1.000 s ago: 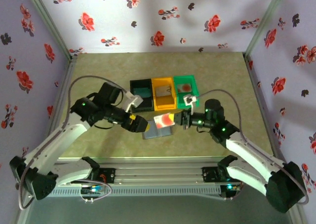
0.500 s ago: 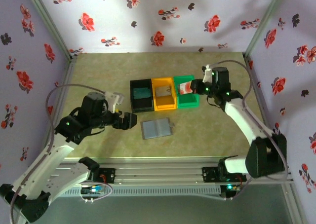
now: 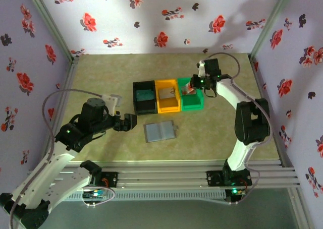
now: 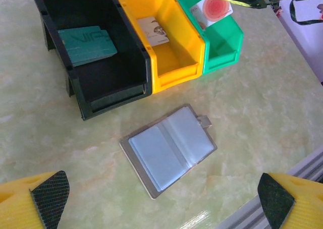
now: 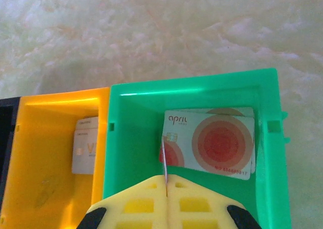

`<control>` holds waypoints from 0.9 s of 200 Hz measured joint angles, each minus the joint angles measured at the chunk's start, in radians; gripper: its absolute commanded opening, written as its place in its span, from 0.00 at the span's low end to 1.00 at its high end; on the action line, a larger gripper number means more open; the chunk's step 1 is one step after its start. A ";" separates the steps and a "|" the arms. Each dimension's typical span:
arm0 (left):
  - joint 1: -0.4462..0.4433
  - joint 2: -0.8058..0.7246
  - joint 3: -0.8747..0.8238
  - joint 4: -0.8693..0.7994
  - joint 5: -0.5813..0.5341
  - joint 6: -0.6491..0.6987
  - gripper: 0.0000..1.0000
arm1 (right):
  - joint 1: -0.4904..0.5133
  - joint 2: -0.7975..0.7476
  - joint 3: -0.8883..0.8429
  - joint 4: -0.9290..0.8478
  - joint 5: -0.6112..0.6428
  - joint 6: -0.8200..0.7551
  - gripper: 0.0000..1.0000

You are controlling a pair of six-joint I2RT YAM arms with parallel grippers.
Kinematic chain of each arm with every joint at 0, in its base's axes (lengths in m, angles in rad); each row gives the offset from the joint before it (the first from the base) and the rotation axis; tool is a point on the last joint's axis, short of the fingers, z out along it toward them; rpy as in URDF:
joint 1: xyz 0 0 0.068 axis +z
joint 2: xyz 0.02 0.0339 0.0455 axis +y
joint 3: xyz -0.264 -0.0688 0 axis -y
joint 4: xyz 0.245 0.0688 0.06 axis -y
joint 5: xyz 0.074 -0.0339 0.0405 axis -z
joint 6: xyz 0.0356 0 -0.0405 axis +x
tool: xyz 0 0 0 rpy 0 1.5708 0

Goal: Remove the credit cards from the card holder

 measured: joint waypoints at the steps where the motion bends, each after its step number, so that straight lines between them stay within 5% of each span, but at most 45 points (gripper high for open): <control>1: 0.000 0.000 0.000 0.000 0.000 0.000 1.00 | 0.000 0.002 0.002 0.000 0.000 0.000 0.00; 53: 0.016 0.000 0.000 0.000 -0.023 0.000 1.00 | 0.000 0.086 0.036 0.063 -0.013 0.032 0.01; 79: 0.017 0.000 -0.002 0.000 -0.031 0.000 1.00 | 0.000 0.109 0.042 0.093 -0.017 0.052 0.17; 112: 0.018 0.000 -0.006 0.000 -0.045 0.000 1.00 | 0.000 0.116 0.043 0.100 -0.013 0.063 0.54; 180: 0.034 0.003 -0.006 0.000 -0.203 -0.019 1.00 | 0.001 -0.033 0.051 0.062 0.048 0.042 0.99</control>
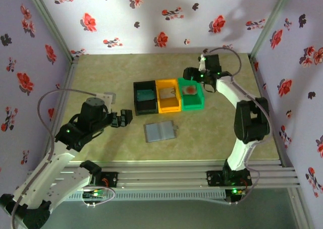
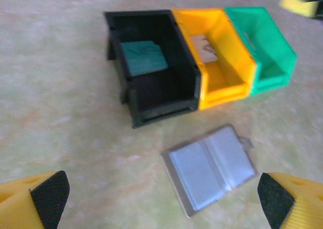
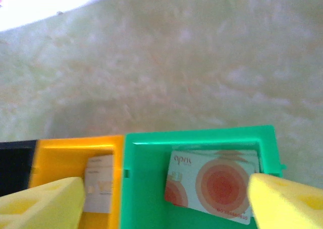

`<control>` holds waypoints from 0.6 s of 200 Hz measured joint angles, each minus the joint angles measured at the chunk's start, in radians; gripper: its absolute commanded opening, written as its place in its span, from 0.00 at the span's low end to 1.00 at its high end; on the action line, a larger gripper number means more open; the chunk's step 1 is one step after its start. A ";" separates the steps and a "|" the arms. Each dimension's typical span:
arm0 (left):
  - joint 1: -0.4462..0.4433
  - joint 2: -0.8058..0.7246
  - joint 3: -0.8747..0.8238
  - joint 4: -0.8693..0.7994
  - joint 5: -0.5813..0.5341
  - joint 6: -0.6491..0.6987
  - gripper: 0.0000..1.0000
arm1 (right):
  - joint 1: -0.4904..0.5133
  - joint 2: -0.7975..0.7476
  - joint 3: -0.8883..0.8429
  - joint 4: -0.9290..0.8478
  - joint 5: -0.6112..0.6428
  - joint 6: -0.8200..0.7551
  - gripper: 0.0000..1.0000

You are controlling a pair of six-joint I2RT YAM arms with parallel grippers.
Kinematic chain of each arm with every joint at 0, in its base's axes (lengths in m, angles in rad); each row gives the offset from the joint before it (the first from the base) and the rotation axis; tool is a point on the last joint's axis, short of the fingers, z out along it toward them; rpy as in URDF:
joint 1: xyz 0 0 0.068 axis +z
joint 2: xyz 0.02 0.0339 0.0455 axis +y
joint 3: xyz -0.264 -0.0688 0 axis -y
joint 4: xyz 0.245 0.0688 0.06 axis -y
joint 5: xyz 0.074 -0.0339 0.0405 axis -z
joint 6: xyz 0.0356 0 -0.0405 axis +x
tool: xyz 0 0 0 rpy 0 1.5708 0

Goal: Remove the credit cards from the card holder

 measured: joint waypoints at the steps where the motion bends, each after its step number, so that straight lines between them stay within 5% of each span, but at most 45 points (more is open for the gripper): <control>1: 0.001 0.000 0.000 0.000 -0.008 0.000 1.00 | 0.000 -0.004 0.000 0.000 0.000 -0.003 0.99; 30: 0.076 0.039 -0.006 0.009 -0.197 -0.013 1.00 | 0.002 -0.229 -0.081 0.061 0.090 -0.024 0.99; 68: 0.203 0.116 -0.134 0.123 -0.343 -0.009 1.00 | 0.006 -0.547 -0.465 0.313 0.372 -0.111 0.99; 120: 0.458 0.225 -0.315 0.467 -0.390 0.061 1.00 | -0.007 -0.360 -0.756 0.573 0.743 -0.262 0.99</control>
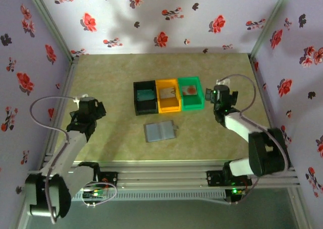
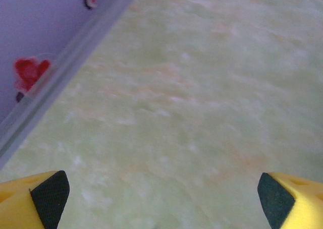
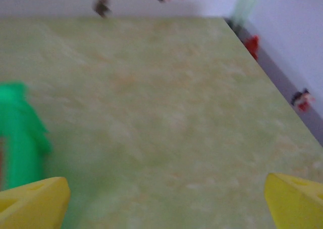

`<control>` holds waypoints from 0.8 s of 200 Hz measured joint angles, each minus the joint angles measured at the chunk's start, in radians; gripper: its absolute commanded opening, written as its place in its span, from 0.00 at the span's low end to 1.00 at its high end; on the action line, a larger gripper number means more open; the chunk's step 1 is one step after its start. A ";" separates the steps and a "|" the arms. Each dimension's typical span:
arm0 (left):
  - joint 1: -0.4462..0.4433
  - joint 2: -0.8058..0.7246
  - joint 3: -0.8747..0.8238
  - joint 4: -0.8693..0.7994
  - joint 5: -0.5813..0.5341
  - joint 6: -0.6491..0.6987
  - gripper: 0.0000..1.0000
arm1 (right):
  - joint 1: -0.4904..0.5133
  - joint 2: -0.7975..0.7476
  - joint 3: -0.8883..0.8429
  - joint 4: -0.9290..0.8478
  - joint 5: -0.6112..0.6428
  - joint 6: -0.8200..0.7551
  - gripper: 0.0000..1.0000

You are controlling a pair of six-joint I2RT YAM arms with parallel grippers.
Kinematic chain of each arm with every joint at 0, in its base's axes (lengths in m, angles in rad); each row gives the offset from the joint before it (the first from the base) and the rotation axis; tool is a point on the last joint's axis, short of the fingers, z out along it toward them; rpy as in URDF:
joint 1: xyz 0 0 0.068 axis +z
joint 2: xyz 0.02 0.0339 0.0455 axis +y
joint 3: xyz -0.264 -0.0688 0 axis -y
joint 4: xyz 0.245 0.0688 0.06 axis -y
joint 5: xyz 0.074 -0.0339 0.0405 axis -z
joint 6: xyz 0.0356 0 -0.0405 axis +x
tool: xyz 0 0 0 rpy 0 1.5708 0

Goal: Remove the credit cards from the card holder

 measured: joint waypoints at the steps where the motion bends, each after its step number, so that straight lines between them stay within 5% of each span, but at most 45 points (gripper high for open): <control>1: 0.005 0.003 -0.002 0.007 0.001 0.000 1.00 | 0.000 0.004 -0.003 0.003 0.003 -0.001 0.99; 27: 0.138 0.141 -0.088 0.256 0.026 0.023 1.00 | -0.035 0.113 -0.121 0.176 0.045 -0.017 0.99; 58: 0.196 0.320 -0.192 0.597 0.095 0.057 1.00 | -0.168 0.141 -0.259 0.417 -0.053 0.011 1.00; 118: 0.105 0.492 -0.194 0.982 0.183 0.207 1.00 | -0.160 0.138 -0.280 0.571 -0.109 0.027 0.99; 160: 0.076 0.539 -0.201 1.062 0.183 0.245 1.00 | -0.143 0.138 -0.295 0.609 -0.109 0.027 0.99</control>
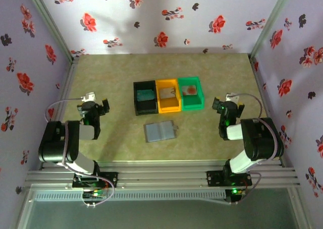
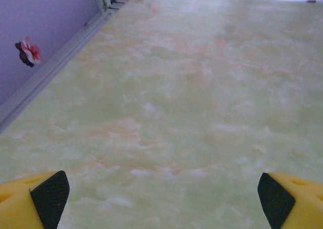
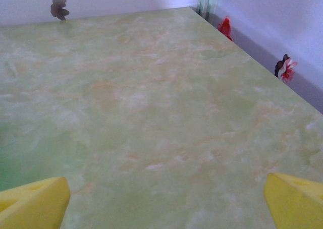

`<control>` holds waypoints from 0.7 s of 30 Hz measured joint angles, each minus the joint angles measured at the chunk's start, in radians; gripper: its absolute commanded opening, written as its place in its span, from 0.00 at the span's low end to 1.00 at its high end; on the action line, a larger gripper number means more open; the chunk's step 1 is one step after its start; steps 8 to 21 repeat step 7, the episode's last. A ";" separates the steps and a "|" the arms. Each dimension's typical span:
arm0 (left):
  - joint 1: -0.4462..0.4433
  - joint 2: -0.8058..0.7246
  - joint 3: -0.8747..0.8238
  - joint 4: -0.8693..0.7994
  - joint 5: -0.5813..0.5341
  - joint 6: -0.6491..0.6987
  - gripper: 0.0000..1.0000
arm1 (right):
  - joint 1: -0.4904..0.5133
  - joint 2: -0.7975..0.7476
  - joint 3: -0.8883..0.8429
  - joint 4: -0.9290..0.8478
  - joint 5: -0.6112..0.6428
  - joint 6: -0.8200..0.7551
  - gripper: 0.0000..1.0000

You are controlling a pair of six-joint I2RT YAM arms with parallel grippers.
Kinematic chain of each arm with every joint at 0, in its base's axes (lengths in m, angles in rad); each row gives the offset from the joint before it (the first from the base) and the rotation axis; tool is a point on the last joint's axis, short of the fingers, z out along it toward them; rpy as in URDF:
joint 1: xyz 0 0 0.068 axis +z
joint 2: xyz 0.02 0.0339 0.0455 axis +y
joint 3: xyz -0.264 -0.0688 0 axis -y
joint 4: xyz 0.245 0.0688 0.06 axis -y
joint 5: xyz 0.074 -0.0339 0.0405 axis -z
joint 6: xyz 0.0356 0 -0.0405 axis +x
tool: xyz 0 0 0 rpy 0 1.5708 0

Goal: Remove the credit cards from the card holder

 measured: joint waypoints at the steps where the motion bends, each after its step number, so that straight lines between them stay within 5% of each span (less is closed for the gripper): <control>1: 0.003 0.000 0.000 0.007 0.000 0.003 1.00 | 0.000 0.000 0.003 -0.005 0.000 0.000 0.99; 21: 0.004 0.000 0.000 0.020 0.000 0.010 1.00 | -0.027 0.000 0.021 -0.026 -0.012 0.007 0.99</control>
